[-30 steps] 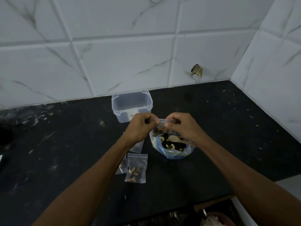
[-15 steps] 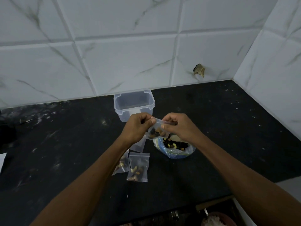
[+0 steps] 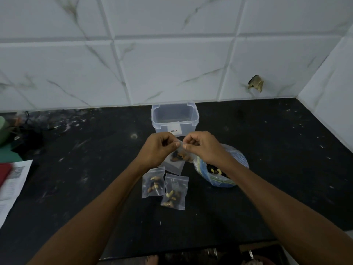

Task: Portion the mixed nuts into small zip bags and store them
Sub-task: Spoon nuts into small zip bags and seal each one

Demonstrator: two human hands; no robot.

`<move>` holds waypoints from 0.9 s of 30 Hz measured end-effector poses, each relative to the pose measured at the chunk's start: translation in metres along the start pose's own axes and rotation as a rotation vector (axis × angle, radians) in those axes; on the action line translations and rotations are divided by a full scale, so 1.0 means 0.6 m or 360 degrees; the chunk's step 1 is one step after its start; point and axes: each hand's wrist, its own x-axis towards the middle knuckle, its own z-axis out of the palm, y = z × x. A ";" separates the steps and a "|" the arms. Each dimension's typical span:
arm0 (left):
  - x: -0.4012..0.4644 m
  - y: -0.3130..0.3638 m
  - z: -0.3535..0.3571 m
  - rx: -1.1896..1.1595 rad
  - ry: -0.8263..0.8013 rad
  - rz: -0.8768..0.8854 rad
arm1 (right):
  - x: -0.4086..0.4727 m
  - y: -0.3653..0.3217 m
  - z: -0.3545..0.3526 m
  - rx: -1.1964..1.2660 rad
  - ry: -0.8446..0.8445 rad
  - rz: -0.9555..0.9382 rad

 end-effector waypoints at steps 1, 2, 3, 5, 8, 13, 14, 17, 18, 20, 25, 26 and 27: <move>-0.003 -0.004 -0.003 0.0002 0.0017 0.0007 | 0.005 -0.002 0.005 -0.0037 0.0001 -0.0021; -0.006 -0.005 -0.003 -0.0014 0.0035 0.0009 | 0.008 -0.004 0.007 -0.0067 0.0007 -0.0030; -0.009 -0.007 -0.006 -0.0041 0.0057 0.0000 | 0.012 -0.007 0.011 -0.0084 0.0005 -0.0039; -0.014 -0.011 -0.014 -0.0089 0.0063 -0.0031 | 0.020 -0.012 0.022 -0.0104 -0.0001 -0.0046; -0.021 -0.018 -0.027 -0.0031 0.0047 -0.0026 | 0.027 -0.011 0.037 -0.0088 -0.0054 0.0009; -0.042 -0.042 -0.050 -0.0064 0.0101 -0.0140 | 0.035 -0.003 0.059 -0.0155 -0.0120 0.0020; -0.046 -0.047 -0.055 -0.0054 0.0070 -0.0166 | 0.037 -0.003 0.066 -0.0173 -0.0125 0.0024; -0.058 -0.065 -0.070 -0.0027 0.0063 -0.0257 | 0.047 -0.008 0.094 -0.0171 -0.0159 0.0055; -0.062 -0.071 -0.076 -0.0008 0.0079 -0.0285 | 0.049 -0.011 0.105 -0.0137 -0.0178 0.0080; -0.069 -0.083 -0.089 0.0043 0.0099 -0.0331 | 0.051 -0.016 0.126 -0.0045 -0.0247 0.0132; -0.087 -0.110 -0.108 0.0113 0.0099 -0.0567 | 0.046 -0.023 0.166 0.0379 -0.0571 0.0378; -0.092 -0.117 -0.110 0.0110 0.0080 -0.0637 | 0.045 -0.022 0.170 0.0414 -0.0618 0.0443; -0.097 -0.123 -0.111 0.0094 0.0053 -0.0714 | 0.043 -0.020 0.173 0.0426 -0.0646 0.0502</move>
